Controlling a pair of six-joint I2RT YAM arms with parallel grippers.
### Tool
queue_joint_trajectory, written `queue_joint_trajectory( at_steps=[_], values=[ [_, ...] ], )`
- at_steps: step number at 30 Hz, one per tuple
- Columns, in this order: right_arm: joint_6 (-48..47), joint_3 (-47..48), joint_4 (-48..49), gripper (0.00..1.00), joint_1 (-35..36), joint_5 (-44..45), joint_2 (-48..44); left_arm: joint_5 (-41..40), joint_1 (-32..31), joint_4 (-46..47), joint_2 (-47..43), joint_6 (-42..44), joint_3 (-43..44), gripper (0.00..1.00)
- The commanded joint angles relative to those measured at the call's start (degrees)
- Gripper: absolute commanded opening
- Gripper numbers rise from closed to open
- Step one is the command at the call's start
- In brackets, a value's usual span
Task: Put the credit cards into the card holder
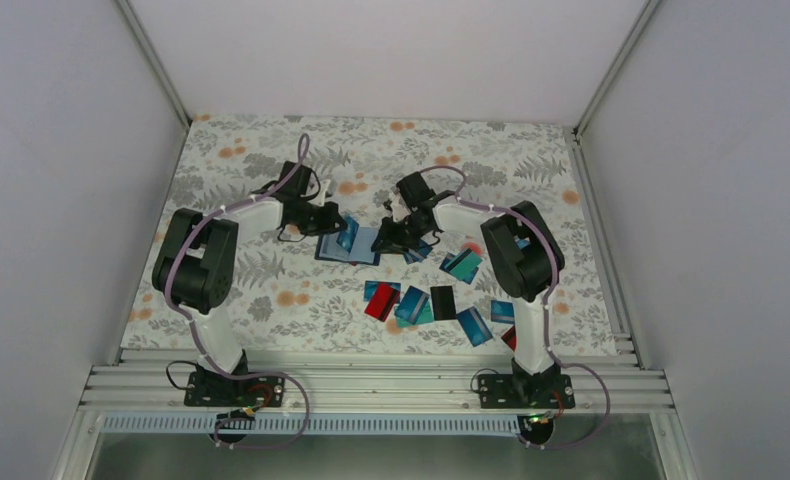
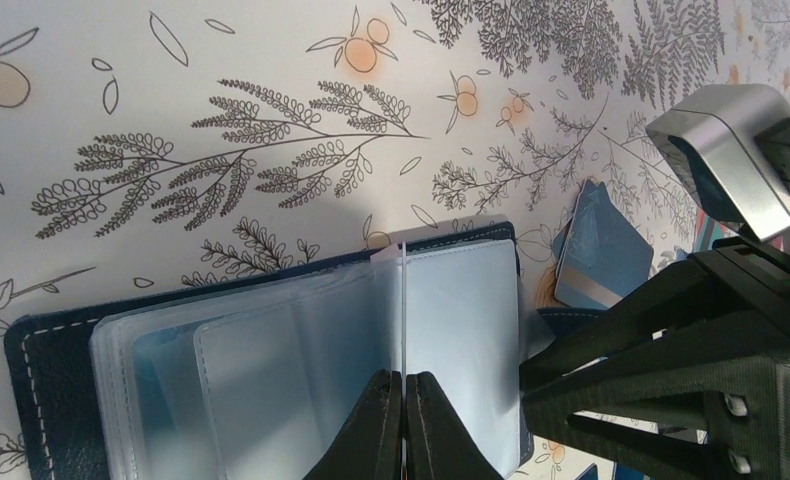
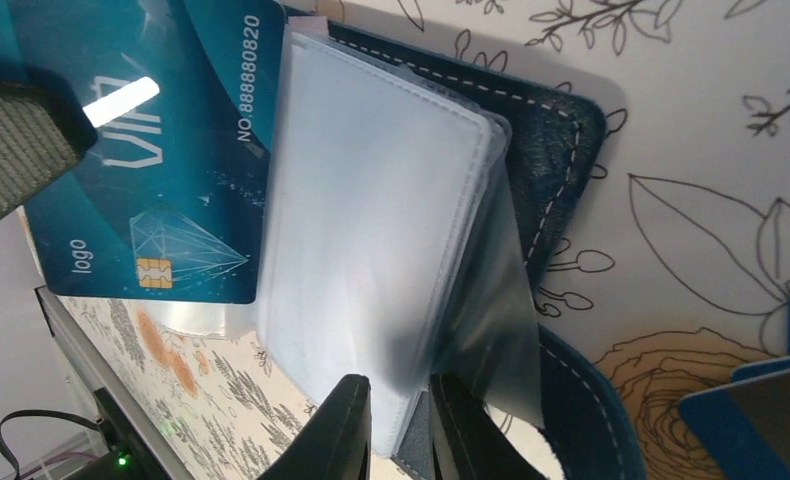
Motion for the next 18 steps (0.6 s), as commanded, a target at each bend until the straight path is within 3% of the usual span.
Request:
queue_joint_trajectory(
  at_steps=[1,18],
  values=[
    [-1.7,-0.8,-0.9,0.14,-0.4,0.8,1.6,1.8,0.2,2.3,0.7,0.1,-0.9,0.02],
    [-0.9,-3.1,0.6,0.11,-0.4,0.2,2.8,-1.8,0.4,-2.8,0.7,-3.5,-2.2,0.02]
  ],
)
